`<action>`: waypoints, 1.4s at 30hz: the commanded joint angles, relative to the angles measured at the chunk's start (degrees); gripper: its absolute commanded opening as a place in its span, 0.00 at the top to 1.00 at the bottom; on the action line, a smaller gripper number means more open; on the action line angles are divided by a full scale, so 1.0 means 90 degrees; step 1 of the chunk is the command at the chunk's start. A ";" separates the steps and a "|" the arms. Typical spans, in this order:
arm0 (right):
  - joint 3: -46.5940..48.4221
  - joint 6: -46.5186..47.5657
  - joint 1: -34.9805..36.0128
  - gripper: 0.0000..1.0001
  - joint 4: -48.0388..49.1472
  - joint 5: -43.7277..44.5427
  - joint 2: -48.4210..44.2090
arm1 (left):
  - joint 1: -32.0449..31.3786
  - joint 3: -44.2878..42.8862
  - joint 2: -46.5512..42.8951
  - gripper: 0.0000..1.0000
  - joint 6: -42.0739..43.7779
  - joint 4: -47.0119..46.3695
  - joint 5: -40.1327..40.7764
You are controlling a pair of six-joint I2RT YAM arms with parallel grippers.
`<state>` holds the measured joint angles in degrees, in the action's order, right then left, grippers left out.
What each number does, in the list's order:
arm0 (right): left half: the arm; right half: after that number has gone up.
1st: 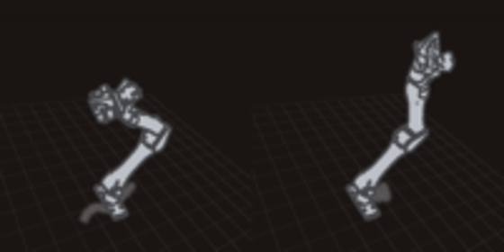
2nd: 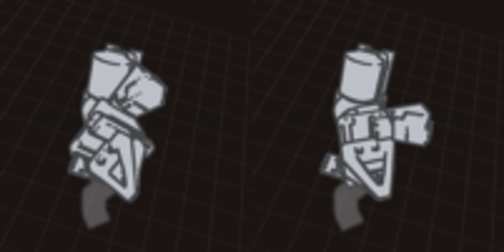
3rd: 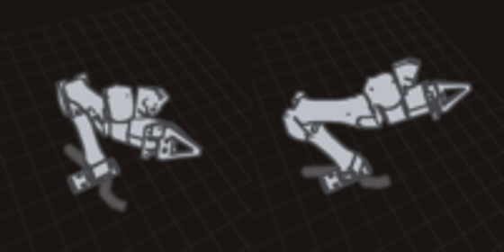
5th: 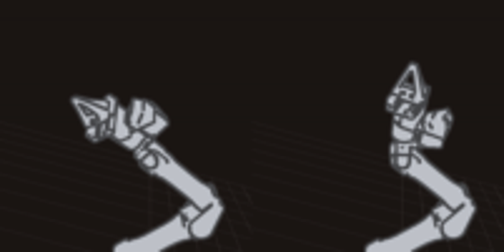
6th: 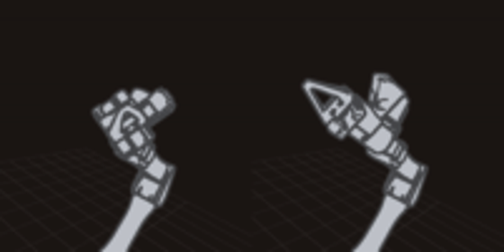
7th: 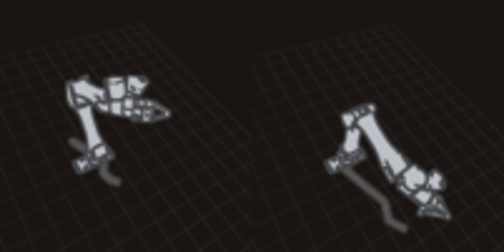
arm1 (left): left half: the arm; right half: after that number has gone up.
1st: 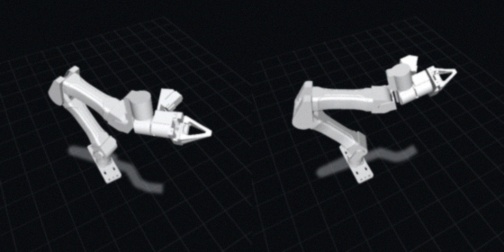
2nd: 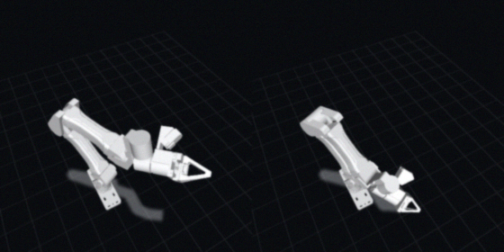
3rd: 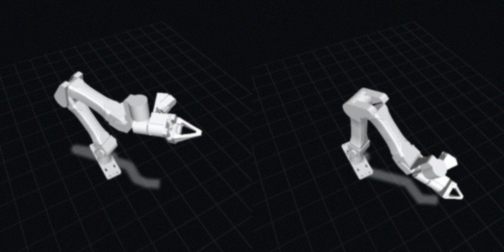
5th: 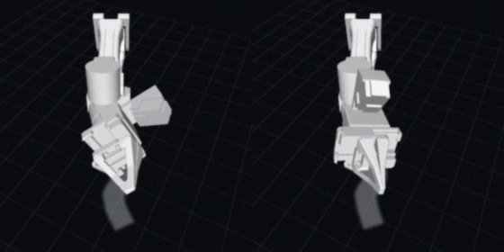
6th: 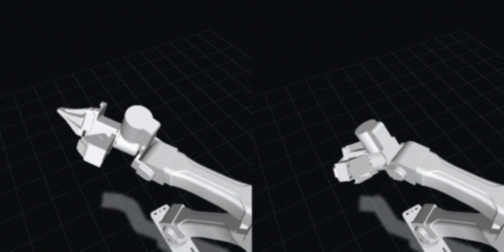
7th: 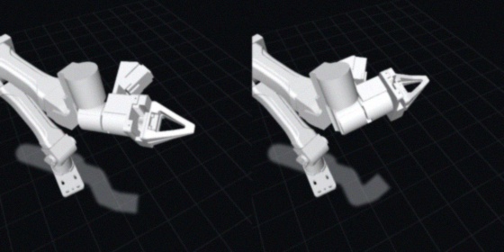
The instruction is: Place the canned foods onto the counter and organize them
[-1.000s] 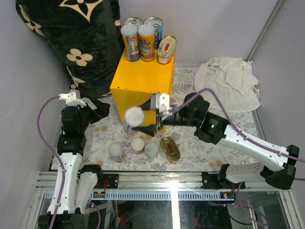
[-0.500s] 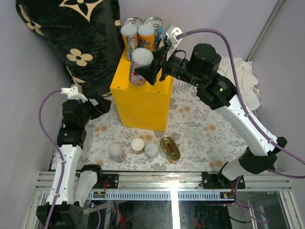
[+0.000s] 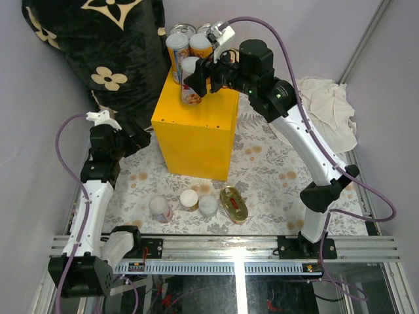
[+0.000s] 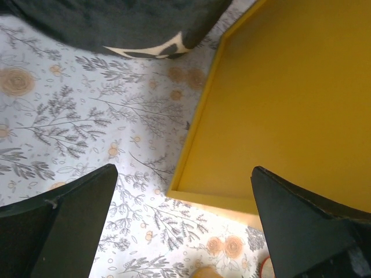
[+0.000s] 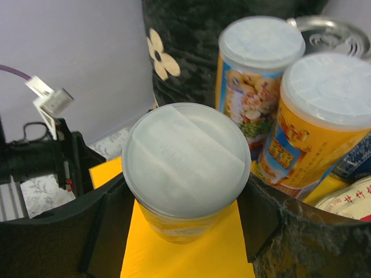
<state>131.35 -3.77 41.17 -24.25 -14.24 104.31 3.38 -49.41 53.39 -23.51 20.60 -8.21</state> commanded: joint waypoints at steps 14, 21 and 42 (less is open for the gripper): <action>0.0923 0.0410 -0.0121 0.73 0.0421 -0.0667 0.0747 | -0.0054 -0.1024 0.1502 0.05 -0.0330 -0.0242 0.0728; 0.0770 0.0749 -0.0123 0.00 0.0402 -0.0810 0.0630 | -0.0612 -0.1316 0.1970 0.05 -0.0534 -0.0346 0.1046; -0.1777 0.0404 -0.0414 0.25 0.1757 -0.0804 -0.0726 | -0.1896 -0.1039 0.2150 0.05 -0.0981 -0.0658 0.1411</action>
<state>112.92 1.23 37.65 -9.96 -20.53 95.92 -8.10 -59.33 72.27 -30.41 18.98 10.02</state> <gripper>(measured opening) 0.765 0.947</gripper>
